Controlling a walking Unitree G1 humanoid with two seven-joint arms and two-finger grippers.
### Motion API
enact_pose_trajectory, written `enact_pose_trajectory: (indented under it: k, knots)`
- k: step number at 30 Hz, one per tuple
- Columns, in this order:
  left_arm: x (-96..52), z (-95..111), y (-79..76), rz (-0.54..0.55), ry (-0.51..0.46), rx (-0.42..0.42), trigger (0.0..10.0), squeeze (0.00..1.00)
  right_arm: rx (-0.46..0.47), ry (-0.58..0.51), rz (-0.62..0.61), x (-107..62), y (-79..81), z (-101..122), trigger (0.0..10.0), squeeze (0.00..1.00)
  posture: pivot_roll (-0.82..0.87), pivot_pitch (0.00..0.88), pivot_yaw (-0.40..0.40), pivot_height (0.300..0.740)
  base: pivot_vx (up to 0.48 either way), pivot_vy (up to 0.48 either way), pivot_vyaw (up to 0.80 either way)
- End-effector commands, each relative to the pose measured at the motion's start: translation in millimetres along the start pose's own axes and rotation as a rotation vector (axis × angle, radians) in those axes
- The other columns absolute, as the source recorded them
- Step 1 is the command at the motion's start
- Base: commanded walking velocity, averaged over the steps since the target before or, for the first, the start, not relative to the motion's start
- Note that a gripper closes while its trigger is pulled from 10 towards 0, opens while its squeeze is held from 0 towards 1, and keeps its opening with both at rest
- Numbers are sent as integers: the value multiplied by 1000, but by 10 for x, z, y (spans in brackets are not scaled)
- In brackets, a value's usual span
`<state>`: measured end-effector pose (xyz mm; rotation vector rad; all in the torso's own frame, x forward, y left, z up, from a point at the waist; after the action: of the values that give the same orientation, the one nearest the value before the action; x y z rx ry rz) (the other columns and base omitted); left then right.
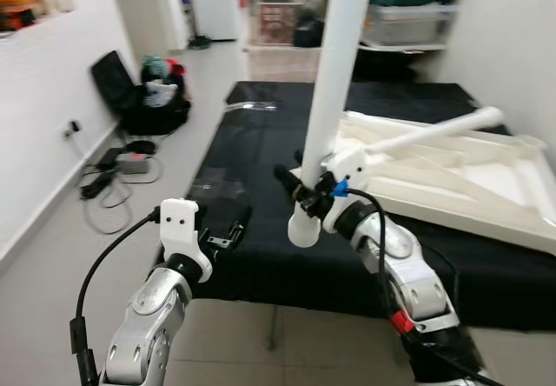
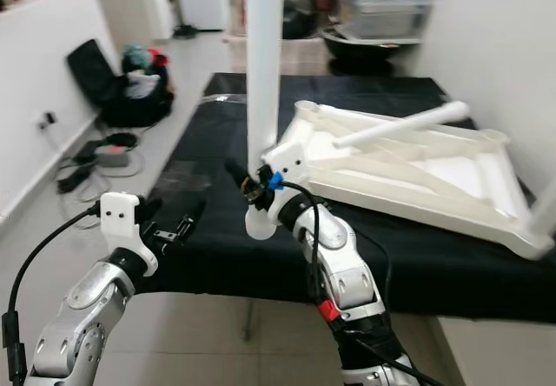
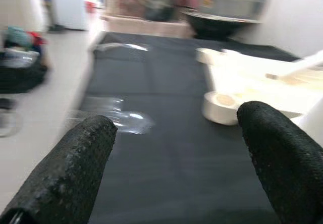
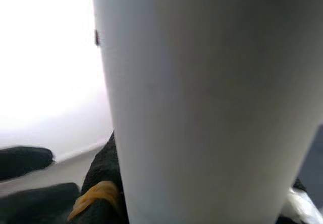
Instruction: Building children table
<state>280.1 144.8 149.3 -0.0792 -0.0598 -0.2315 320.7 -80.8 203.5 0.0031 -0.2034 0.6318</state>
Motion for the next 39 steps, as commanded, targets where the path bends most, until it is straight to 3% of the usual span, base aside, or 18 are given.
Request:
enact_pose_trajectory:
  k: [1, 16, 21, 29, 32, 33, 35, 37, 39]
  knots:
    - [13, 30, -37, -16, -7, 9, 10000, 0, -19, -12, -9, -2, -42, 34, 10000, 0, -27, 0, -14, 740, 454, 0, 800]
    - [37, 32, -118, -40, -5, 11, 10000, 0, -16, -12, 11, 38, 19, 37, 10000, 0, -33, 0, -10, 740, 453, 0, 53]
    - [18, -21, -117, -32, 15, 18, 10000, 0, -22, -3, 16, 34, 24, 37, 10000, 0, -38, 0, -10, 740, 0, 0, 0]
    - [-40, -107, -239, -108, 68, 35, 10000, 0, -24, 13, 35, 12, 26, 36, 10000, 0, -44, 0, -11, 740, 0, -473, 0]
    - [-113, -126, -372, -199, 80, -5, 10000, 0, -23, 57, 129, -11, 79, 21, 10000, 0, -42, 23, -14, 740, 0, -465, 0]
    - [-148, -138, -445, -271, 92, 6, 10000, 0, -11, 71, 180, -10, 104, 31, 10000, 0, -42, 29, -15, 740, 0, 0, 0]
    - [-171, -144, -483, -314, 97, 16, 10000, 0, -11, 78, 220, -3, 118, 50, 10000, 0, -42, 32, -17, 740, 0, 0, 0]
    - [-180, -157, -488, -322, 108, 37, 10000, 0, -9, 83, 254, 12, 130, 75, 10000, 0, -44, 38, -17, 740, 0, 0, 0]
    - [-198, -205, -419, -262, 142, 83, 10000, 0, -41, 96, 325, 56, 155, 130, 10000, 0, -49, 39, -15, 740, 0, 0, 0]
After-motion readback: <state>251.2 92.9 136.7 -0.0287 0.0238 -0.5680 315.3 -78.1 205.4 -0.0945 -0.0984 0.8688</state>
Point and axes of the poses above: a point about 5 cm out from each wrist's last joint towards the gripper, its own x axis pointing out of the wrist towards the gripper, its own z axis along the axis of the wrist's last joint, y = z × x, the point moved 1 cm from there along x, pointing out of the wrist towards the gripper, and after that the axes turned 3 degrees about x, right-handed, at the moved point
